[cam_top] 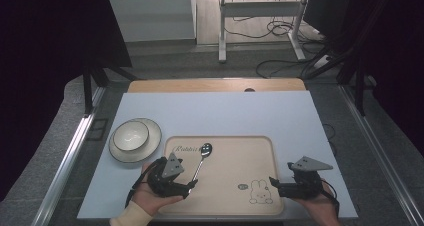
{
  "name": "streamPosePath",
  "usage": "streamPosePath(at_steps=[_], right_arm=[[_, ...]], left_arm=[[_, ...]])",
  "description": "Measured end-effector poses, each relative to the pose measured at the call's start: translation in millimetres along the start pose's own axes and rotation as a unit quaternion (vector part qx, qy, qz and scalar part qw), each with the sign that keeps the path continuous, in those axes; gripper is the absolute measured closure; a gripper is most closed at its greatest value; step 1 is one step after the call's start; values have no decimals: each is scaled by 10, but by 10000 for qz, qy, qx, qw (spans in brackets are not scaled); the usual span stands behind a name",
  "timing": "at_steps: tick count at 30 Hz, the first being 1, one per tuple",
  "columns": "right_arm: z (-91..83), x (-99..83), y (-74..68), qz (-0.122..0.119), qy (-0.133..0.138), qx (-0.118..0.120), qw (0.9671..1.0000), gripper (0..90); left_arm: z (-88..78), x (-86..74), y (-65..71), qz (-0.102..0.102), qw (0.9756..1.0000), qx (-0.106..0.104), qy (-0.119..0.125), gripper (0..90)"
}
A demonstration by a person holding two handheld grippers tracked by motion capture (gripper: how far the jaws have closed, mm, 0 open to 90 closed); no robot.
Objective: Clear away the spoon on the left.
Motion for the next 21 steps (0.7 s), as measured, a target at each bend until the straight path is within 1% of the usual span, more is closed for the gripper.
streamPosePath(at_steps=[3, 5, 9, 11, 16, 21], right_arm=[[-8, -6, 20, 45, 29, -3, 10000, 160], [-14, -6, 24, 66, 39, -8, 10000, 160], [-17, -14, 15, 25, 22, 10, 10000, 160], [-28, -22, 10, 11, 25, 2, 10000, 161], [-67, -30, 16, 8, 59, -42, 10000, 160], [-81, -32, 2, 23, 57, -78, 10000, 160]], left_arm=[[-21, -4, -37, -8, 10000, 9, 70, 202], [-43, -7, -55, 29, 9999, 56, 123, 204], [-98, -18, -83, 80, 9997, 152, 168, 205], [-140, -32, -101, 117, 9995, 241, 178, 205], [-283, -104, -145, 100, 9988, 425, 242, 207], [-440, -218, -201, 6, 9974, 630, 353, 210]])
Point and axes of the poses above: each handheld gripper's, and its own axes: z roughly forward along the jaws, x roughly out of its top, y roughly to its right, the point moved 1 cm from there along z, roughly forward along the jaws, and after that the axes turned 2 degrees about -y, right-handed, at the moved point
